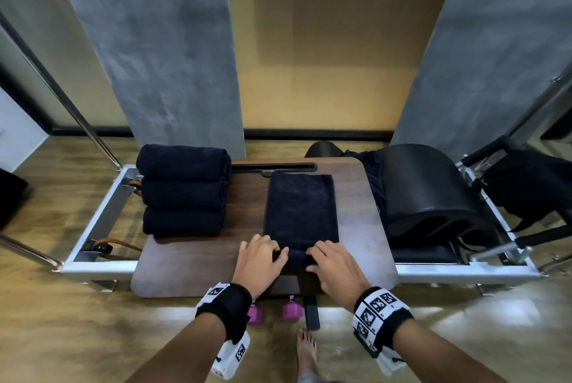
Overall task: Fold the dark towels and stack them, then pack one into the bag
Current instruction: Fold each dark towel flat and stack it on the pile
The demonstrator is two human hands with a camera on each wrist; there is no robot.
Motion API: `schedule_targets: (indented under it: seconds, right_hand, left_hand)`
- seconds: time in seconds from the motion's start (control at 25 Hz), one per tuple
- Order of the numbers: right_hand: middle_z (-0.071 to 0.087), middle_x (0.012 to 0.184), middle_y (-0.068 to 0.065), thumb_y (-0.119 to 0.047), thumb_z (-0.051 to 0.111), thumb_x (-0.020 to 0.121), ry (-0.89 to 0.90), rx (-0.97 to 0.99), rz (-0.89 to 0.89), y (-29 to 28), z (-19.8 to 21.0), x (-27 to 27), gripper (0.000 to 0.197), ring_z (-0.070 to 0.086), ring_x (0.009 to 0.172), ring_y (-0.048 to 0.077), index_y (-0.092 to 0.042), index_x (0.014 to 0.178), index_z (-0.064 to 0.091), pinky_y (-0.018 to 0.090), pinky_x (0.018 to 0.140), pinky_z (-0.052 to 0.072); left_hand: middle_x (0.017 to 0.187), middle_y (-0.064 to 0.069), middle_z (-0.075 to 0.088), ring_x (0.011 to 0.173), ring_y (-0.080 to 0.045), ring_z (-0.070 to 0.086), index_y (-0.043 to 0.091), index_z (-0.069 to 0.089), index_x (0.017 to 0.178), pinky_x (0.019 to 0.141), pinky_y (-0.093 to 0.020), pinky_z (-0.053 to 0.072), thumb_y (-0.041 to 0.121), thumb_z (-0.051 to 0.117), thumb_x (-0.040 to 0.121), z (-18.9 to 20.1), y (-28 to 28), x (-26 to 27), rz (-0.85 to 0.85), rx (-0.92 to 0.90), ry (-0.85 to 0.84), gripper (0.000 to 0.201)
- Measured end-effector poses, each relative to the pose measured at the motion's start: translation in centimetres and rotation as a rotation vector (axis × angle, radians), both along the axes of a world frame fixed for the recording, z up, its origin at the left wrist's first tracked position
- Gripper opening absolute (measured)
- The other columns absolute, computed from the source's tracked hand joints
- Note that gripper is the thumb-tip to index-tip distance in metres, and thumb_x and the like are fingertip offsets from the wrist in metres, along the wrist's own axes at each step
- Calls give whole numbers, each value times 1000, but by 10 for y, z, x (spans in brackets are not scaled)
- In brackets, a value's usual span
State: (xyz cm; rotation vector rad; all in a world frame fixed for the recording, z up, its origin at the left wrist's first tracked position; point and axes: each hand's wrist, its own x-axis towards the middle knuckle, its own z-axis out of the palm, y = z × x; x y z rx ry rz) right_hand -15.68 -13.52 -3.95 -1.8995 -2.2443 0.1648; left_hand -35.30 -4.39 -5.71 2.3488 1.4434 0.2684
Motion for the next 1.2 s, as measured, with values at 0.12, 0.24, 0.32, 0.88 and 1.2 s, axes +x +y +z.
schedule_targets:
  seconds: [0.12, 0.24, 0.32, 0.88, 1.2]
  right_hand:
    - [67, 116, -1, -23, 59, 102, 60, -105, -38, 17, 2, 4, 25, 61, 106, 20, -17, 125, 66, 32, 95, 46]
    - [70, 115, 4, -16, 55, 102, 204, -187, -153, 33, 7, 9, 21, 65, 106, 26, -17, 121, 65, 37, 90, 50]
    - [71, 108, 6, -12, 54, 101, 259, -238, -187, 40, 12, 12, 20, 66, 99, 28, -21, 119, 59, 41, 85, 52]
    - [62, 119, -6, -37, 53, 104, -7, -104, 31, 61, 13, 33, 30, 54, 112, 16, -20, 126, 65, 32, 97, 42]
    - [57, 75, -3, -15, 51, 104, 298, -218, -112, 99, 23, 42, 24, 58, 70, 21, -28, 119, 38, 45, 69, 52]
  left_hand:
    - [95, 12, 61, 99, -10, 58, 34, 45, 119, 93, -39, 38, 62, 41, 105, 6, -2, -6, -1, 17, -86, 32]
    - [109, 14, 60, 106, -12, 55, 35, 44, 120, 93, -38, 40, 66, 27, 105, 11, -7, -9, -83, 112, -9, 38]
    - [121, 14, 53, 113, -11, 49, 34, 51, 122, 93, -36, 41, 64, 35, 104, 11, -4, -11, -117, 141, 30, 38]
    - [117, 13, 55, 113, -17, 52, 31, 53, 117, 90, -39, 36, 48, 33, 111, 14, 50, 13, -34, 33, 118, 27]
    - [131, 19, 51, 129, -9, 42, 35, 49, 131, 100, -37, 33, 53, 58, 100, 23, 65, 8, -137, -7, -6, 37]
